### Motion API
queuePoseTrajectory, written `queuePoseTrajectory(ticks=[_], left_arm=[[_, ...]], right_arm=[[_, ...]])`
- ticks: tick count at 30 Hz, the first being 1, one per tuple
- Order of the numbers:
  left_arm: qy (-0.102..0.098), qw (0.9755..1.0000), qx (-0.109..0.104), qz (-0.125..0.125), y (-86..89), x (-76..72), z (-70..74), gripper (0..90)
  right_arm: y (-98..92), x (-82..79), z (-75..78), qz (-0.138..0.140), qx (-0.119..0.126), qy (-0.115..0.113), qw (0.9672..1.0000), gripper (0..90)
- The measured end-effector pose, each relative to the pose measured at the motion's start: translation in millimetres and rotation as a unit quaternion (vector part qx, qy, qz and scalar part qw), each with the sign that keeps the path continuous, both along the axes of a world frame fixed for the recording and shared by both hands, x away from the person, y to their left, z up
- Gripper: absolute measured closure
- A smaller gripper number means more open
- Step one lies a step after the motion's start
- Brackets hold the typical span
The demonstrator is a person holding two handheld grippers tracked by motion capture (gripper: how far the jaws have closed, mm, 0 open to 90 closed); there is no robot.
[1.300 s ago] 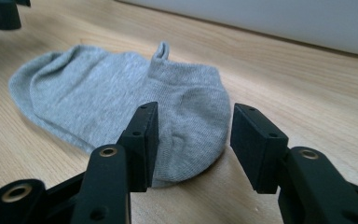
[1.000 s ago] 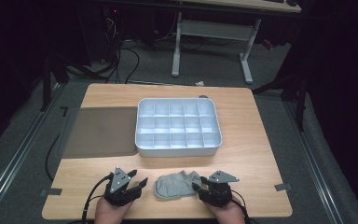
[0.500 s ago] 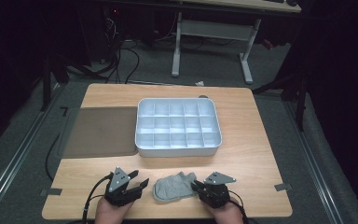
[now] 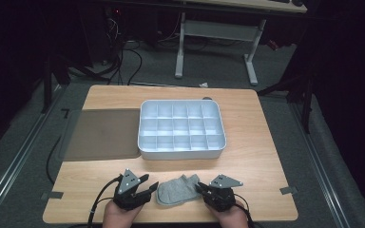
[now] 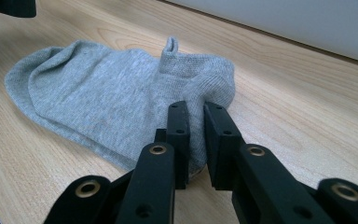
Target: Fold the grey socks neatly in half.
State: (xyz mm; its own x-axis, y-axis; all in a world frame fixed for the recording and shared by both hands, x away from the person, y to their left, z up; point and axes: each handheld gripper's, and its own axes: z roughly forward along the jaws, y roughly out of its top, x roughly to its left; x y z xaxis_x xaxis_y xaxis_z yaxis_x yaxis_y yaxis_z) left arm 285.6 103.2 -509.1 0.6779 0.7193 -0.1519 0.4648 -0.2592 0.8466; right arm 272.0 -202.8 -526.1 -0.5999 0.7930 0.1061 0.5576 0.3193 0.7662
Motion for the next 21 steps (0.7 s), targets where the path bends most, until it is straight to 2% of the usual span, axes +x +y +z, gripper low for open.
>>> queuePoseTrajectory(ticks=[4,7,9,12,13,14,16,18,20,21], left_arm=[[0.004,0.9999,-0.006,-0.013,-20.4,-0.4,7.6,59.3],[0.011,0.9997,0.005,-0.021,-41.4,-0.5,9.7,71.7],[0.015,0.9993,0.013,-0.032,-55.9,-0.6,10.1,75.3],[0.015,0.9989,0.023,-0.038,-71.5,0.1,9.5,77.4],[0.021,0.9987,0.021,-0.042,-81.0,1.2,7.8,78.6],[0.021,0.9987,0.021,-0.042,-81.0,1.2,7.8,78.8],[0.028,0.9984,0.017,-0.046,-93.1,1.2,4.4,79.2],[0.033,0.9979,0.025,-0.05,-101.5,1.7,-0.9,79.7],[0.036,0.9969,0.044,-0.055,-104.3,1.3,-5.5,81.3],[0.036,0.9969,0.044,-0.055,-104.3,1.3,-5.5,82.0]], right_arm=[[-0.5,1.2,-0.3,0.001,0.001,0.0,1.0,81.9],[-0.2,1.4,-0.4,0.001,0.0,0.0,1.0,81.9],[0.3,1.6,-0.6,0.002,0.001,0.0,1.0,81.9],[1.4,1.9,-0.6,0.006,0.0,-0.001,1.0,81.9],[2.4,2.6,-0.9,0.008,-0.001,-0.001,1.0,81.9],[2.4,2.6,-0.9,0.008,-0.001,-0.001,1.0,81.9],[3.1,3.1,-1.6,0.009,0.001,0.002,1.0,81.9],[3.2,2.6,-1.9,0.009,0.004,0.002,1.0,81.9],[2.8,2.2,-1.9,0.009,0.005,0.001,0.9999,82.0],[2.8,2.2,-1.9,0.009,0.005,0.001,0.9999,82.0]])
